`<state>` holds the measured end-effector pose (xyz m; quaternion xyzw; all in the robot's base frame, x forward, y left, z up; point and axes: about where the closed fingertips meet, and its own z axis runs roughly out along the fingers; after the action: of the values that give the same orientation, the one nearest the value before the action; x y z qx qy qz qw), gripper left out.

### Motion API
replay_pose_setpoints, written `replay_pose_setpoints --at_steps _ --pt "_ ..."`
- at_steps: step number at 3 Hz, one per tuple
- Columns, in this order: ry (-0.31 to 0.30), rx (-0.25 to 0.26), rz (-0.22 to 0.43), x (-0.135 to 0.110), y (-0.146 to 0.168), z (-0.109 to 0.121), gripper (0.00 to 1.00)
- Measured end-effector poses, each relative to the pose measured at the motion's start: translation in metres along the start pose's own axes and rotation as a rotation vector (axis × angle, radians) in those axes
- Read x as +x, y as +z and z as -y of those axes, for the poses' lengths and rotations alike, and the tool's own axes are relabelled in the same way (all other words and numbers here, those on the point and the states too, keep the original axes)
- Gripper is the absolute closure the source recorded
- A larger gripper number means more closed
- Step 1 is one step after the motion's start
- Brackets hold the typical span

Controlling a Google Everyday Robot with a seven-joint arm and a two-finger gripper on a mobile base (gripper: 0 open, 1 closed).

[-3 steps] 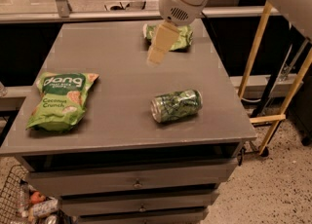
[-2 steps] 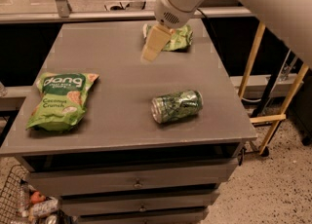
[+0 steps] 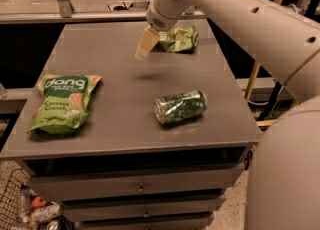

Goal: Move green jalapeno chip bag near green rice chip bag

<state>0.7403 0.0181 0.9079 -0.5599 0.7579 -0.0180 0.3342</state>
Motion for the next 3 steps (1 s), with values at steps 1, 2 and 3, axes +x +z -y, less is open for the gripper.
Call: replay_pose_setpoints --at_steps 1,2,3 --pt "0.061 0.074 -0.028 0.012 0.022 0.02 0.0" --pt "0.112 0.123 -0.055 0.022 0.039 0.034 0.0" --pt "0.146 0.144 -0.076 0.033 0.051 0.045 0.0"
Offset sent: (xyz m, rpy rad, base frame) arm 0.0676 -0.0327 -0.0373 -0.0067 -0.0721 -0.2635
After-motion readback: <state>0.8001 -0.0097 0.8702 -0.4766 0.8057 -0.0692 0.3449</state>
